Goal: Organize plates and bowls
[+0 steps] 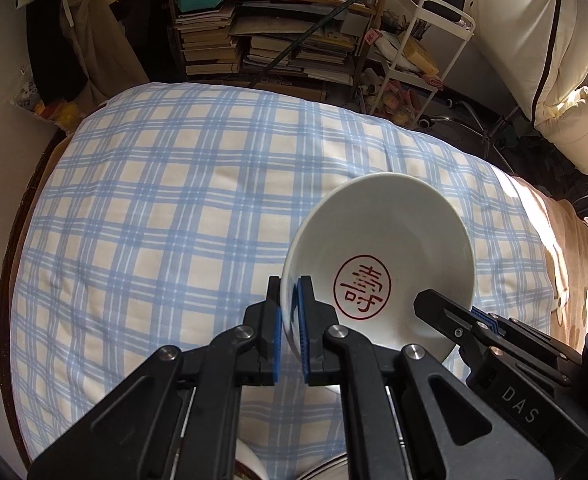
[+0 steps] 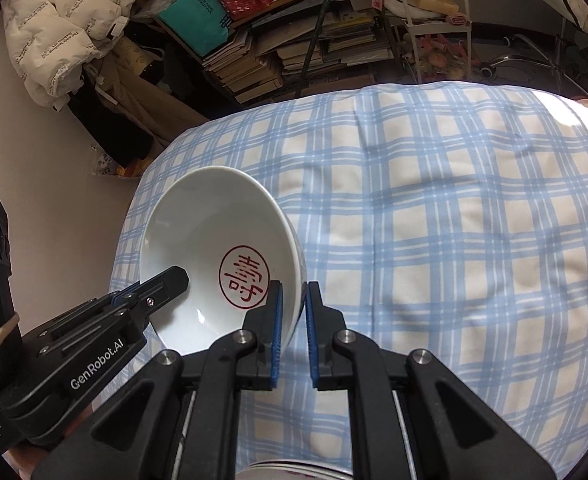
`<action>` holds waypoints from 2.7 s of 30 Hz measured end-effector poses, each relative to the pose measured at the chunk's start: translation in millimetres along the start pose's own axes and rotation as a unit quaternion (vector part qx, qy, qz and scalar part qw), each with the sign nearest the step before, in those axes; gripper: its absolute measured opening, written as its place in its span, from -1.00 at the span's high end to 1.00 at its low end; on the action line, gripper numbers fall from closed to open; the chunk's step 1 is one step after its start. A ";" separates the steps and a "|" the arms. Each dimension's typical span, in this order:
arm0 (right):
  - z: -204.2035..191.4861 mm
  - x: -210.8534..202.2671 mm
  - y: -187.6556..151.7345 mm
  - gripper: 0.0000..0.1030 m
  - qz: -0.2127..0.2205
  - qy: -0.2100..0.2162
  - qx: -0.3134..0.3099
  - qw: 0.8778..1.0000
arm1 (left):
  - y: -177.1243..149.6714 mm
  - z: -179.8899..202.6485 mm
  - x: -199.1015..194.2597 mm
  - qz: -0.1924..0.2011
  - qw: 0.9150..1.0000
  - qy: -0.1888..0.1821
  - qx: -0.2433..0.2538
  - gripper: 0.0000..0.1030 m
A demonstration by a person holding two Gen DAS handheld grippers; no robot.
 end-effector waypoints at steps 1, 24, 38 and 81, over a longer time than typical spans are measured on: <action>-3.7 -3.0 -4.3 0.76 -0.002 0.004 -0.001 1.000 | -4.6 -3.4 -5.5 0.000 1.000 0.005 -0.002 0.85; -102.3 -35.3 -130.6 0.71 -0.021 0.057 -0.067 0.996 | -120.9 -96.5 -86.8 0.024 0.997 0.033 -0.061 0.79; -110.0 -25.5 -161.4 0.71 -0.035 0.034 -0.099 0.994 | -166.1 -108.7 -69.8 0.010 0.996 0.034 -0.077 0.75; -102.8 -32.9 -139.5 -0.40 0.013 -0.036 -0.189 0.981 | -159.9 -157.9 -92.4 0.025 0.993 0.113 -0.009 -0.74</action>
Point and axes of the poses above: each gripper's, at about its wrist camera, not at the fingertips, and x roughly the way its jaws point, z to its right, y to its top, the point moved 2 cm from there along x, roughly the way its jaws point, and after that the axes turned 8 degrees about -y, right-handed, at the moved point
